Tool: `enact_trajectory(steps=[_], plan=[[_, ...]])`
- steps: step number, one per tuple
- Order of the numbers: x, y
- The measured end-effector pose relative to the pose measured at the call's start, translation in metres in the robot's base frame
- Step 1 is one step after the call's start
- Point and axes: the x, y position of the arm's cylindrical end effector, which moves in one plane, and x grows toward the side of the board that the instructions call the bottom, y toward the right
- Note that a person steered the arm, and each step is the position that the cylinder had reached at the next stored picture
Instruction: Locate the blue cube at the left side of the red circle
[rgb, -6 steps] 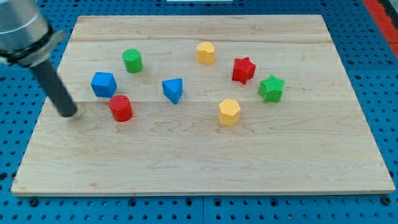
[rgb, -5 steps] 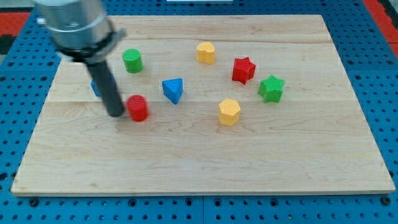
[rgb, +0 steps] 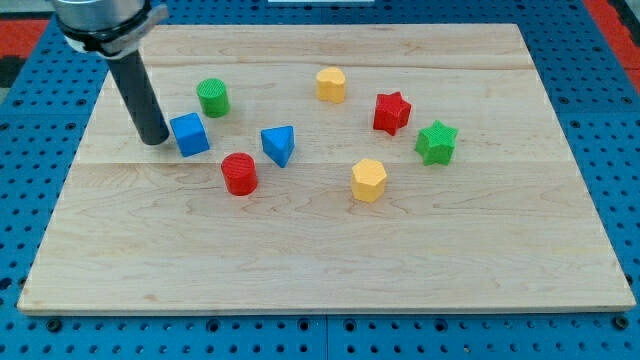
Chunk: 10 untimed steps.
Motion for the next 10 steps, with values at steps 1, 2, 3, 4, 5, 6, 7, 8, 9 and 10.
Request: enact_trajectory(steps=[1, 2, 3, 4, 5, 6, 7, 8, 9, 10], plan=[[-0.017, 0.002], [-0.015, 0.037], [-0.008, 0.038], [-0.02, 0.037], [-0.026, 0.075], [-0.022, 0.086], [0.003, 0.077], [0.007, 0.066], [0.003, 0.041], [-0.02, 0.049]])
